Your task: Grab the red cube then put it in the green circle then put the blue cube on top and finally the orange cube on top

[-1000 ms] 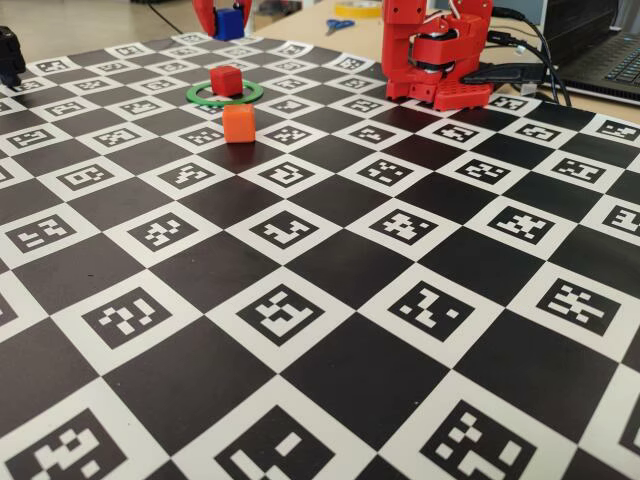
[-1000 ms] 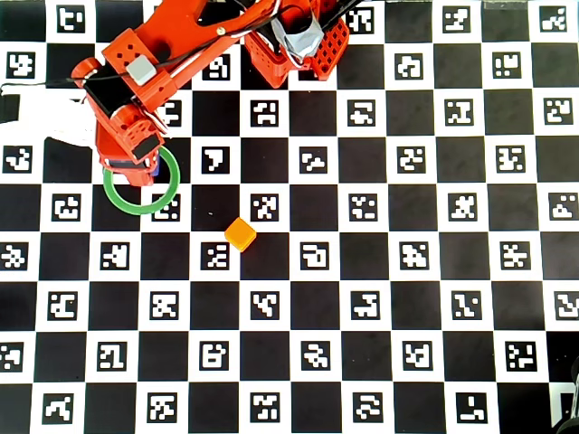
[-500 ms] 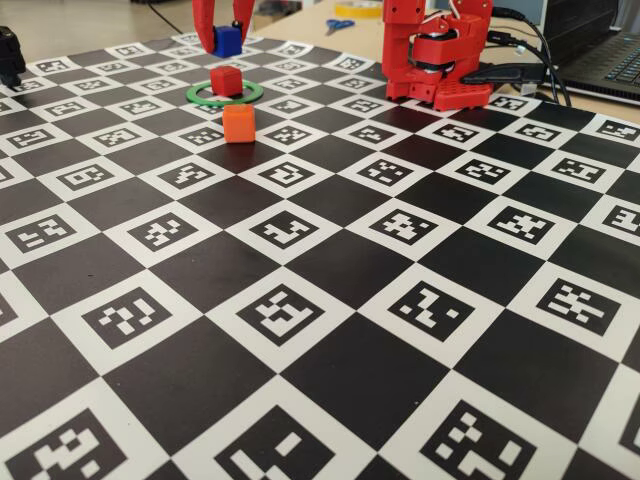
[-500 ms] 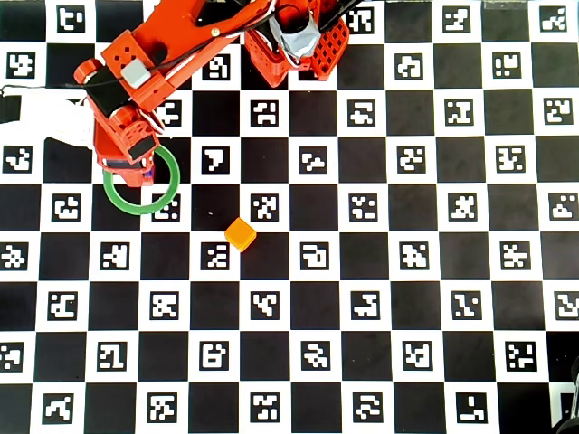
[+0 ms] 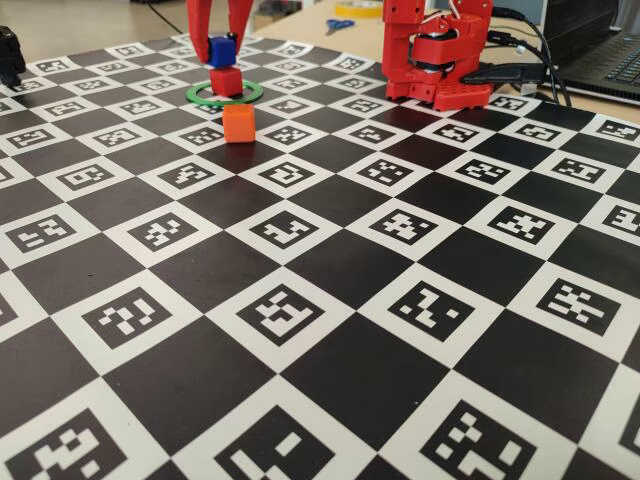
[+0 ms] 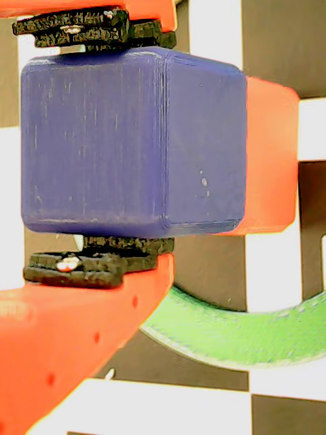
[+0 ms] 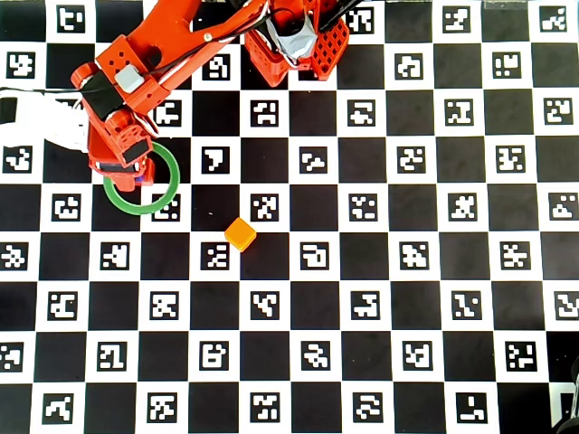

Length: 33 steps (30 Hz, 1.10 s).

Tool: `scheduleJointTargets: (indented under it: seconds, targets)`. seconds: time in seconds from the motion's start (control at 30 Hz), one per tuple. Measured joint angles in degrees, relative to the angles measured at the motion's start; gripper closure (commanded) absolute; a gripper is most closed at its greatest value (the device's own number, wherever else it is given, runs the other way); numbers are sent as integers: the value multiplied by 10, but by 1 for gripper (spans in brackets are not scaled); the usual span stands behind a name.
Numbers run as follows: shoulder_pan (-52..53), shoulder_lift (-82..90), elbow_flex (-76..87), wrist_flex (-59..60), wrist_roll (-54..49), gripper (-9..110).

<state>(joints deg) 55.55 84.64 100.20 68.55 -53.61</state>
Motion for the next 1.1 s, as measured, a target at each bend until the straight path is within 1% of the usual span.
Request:
scheduleJointTargets:
  seconds: [0.4,0.43,0.5,0.67,0.97,1.1]
  targets:
    - [0,0,8,0,0,101]
    - [0,0,8,0,0,99]
    - [0,0,9,0,0,91]
    - [0,1,14,0,-1,81]
    - [0,0,25,0,-9,73]
    - [0,0,25,0,-4,67]
